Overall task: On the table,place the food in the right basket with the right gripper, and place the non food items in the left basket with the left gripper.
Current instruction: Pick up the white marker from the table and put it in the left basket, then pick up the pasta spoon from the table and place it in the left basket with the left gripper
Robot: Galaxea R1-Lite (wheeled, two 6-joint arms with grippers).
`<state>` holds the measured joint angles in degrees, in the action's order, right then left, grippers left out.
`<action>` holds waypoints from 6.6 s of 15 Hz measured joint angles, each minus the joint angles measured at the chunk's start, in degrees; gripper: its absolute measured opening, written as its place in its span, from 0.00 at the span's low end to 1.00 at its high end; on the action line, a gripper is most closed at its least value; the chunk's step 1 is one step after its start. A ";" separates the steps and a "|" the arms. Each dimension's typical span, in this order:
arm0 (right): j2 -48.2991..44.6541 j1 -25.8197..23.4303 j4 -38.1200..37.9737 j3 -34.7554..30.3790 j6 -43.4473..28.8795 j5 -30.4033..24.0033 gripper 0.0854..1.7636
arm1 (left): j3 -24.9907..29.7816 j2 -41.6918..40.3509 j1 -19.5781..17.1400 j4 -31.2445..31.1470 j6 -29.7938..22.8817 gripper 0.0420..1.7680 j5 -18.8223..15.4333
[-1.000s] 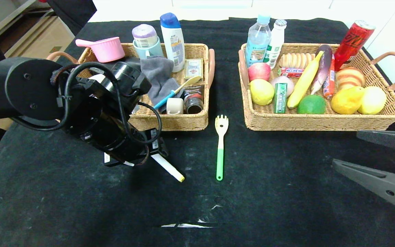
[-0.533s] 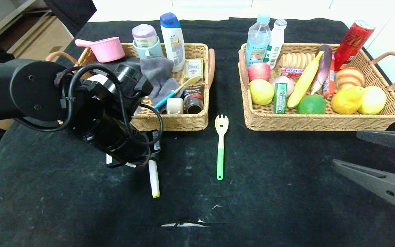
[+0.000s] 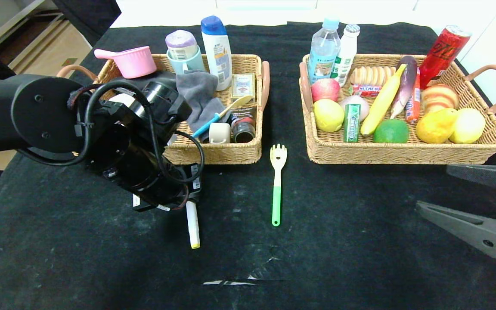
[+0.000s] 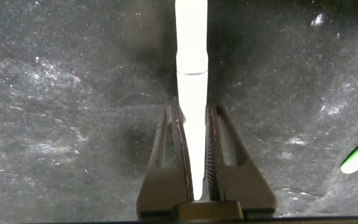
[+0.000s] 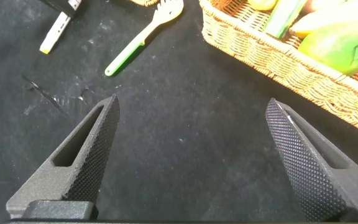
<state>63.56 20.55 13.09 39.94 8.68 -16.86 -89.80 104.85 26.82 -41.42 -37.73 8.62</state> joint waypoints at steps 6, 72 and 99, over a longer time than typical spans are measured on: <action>-0.15 0.09 0.00 -0.04 0.05 0.02 0.97 | 0.11 -0.06 0.07 -0.05 0.00 0.11 0.09; -0.76 -0.02 -0.01 -0.17 0.02 -0.06 0.97 | -10.18 -4.24 13.51 13.86 16.13 0.94 9.18; -2.73 -0.82 0.11 0.16 0.02 -0.09 0.97 | -16.43 14.85 21.08 11.87 15.60 0.50 17.73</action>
<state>60.83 19.74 13.20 40.09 8.70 -16.94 -106.23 119.70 47.90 -29.55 -22.13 26.34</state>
